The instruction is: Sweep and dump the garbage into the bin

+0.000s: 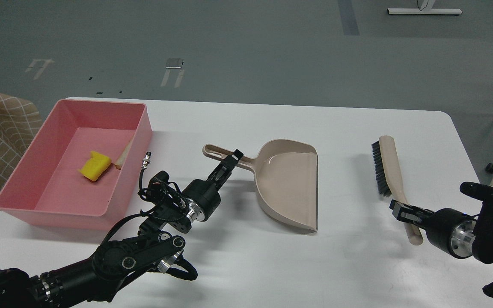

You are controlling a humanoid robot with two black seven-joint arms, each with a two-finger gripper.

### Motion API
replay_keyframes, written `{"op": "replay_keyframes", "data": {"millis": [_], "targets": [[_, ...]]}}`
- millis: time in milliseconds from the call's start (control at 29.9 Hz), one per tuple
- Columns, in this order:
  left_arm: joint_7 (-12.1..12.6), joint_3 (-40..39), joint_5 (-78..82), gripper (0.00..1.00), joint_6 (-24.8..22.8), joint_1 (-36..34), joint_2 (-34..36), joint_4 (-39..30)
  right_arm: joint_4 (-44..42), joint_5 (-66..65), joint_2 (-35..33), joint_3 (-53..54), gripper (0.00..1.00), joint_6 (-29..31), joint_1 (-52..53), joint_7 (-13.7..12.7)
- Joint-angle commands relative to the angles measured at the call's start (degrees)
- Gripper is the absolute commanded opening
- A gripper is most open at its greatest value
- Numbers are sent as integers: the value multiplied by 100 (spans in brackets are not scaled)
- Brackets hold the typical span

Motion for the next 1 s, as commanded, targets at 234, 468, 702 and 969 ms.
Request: {"op": "replay_keyframes", "data": {"millis": [234,468,702,969], "targets": [[0,-16,-17,97,129,-29,-24,-92,-159,344,36,17,89,0,29,-23],[-35,290,0,98,198,-29,3,-92,-168,362,63,114,96,0,82,-49],[-44,1346,519,98,388,-398,248,-65,-194,371,63,149,96,0,108,-49],[-35,1425,554,98,388,-547,1109,-627,-387,380,71,325,95,0,108,-40]]}}
